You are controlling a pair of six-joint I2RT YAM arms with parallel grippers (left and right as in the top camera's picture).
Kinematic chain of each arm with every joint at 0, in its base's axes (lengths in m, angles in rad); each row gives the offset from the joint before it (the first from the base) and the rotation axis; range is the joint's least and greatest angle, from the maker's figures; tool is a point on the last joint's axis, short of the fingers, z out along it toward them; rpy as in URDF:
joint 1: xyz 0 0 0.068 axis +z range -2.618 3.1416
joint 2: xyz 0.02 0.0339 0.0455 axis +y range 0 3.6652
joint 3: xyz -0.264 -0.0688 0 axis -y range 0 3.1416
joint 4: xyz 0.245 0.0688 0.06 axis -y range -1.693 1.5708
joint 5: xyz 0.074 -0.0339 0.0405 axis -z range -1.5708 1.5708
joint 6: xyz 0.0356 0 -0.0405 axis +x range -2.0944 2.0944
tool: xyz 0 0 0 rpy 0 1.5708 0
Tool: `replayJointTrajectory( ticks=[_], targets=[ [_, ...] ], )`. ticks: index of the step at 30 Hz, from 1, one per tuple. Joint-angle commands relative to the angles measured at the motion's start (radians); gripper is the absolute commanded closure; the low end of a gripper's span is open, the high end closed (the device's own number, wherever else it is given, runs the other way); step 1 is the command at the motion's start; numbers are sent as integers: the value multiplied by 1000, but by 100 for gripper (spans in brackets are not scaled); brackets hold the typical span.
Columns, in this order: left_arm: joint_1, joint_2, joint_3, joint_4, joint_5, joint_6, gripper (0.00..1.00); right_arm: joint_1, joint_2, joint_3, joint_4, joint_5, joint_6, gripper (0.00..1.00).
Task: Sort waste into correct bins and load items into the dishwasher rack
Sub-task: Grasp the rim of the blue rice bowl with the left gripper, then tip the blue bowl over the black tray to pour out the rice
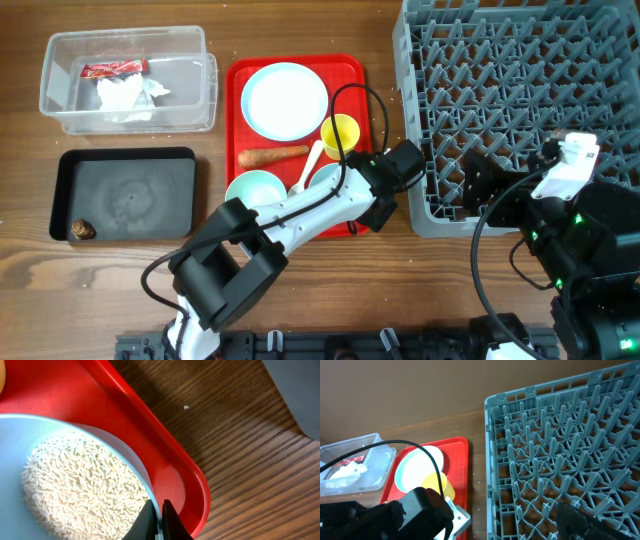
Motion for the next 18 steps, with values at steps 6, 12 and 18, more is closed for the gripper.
replayJointTrajectory(
  ticks=[6, 12, 18],
  targets=[
    [-4, -16, 72, -124, 2, -65, 96, 2, -9, 20, -2, 27, -17, 0],
    [0, -45, 268, -335, 7, -105, 96, 2, -9, 20, -2, 27, -17, 0],
    [94, -104, 340, -456, 83, -131, 96, 2, -9, 20, -2, 27, -17, 0]
  ],
)
